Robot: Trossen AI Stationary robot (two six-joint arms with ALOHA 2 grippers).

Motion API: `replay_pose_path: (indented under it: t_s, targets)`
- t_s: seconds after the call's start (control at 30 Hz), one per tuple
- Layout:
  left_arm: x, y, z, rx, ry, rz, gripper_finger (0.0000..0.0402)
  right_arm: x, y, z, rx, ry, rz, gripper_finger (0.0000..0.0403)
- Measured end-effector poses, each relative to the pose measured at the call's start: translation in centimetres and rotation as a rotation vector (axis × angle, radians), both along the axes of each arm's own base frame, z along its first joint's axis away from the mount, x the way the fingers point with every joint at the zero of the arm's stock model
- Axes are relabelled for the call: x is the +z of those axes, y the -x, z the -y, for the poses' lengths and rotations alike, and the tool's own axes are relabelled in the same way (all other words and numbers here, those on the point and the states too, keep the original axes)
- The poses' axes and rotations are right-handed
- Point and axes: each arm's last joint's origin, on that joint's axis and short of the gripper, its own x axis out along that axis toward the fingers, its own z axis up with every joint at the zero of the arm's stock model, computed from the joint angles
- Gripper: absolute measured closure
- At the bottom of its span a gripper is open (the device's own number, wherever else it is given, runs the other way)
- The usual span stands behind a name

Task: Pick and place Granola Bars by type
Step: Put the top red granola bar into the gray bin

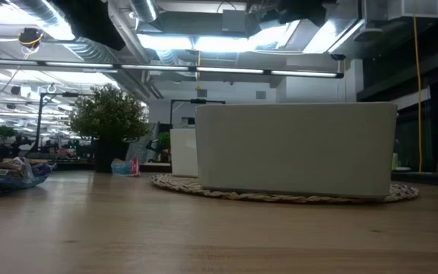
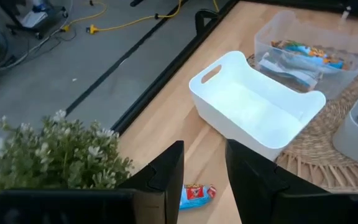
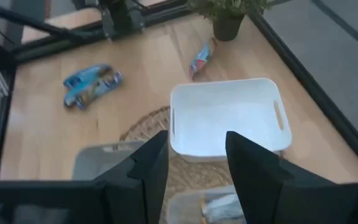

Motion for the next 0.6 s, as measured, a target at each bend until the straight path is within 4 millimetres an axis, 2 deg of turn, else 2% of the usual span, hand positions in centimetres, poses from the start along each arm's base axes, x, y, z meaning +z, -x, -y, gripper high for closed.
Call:
replay_pose_path:
  t_s: [0.2,0.4,0.6]
  targets:
    - [0.6,-2.3,-1.2,-0.025,-0.021,-0.125,0.0282,-0.3,1.6,-0.8,0.050,0.059,0.055,0.0243]
    - [0.5,-4.5,-4.5,-0.030,-0.013,-0.321,0.0229,0.5,1.2,-1.5,0.084,0.221,0.183,0.0243]
    - [-2.2,-5.6,-8.5,-0.066,0.113,-0.498,0.0156,1.4,1.0,-1.2,-0.017,0.318,0.246,0.0243]
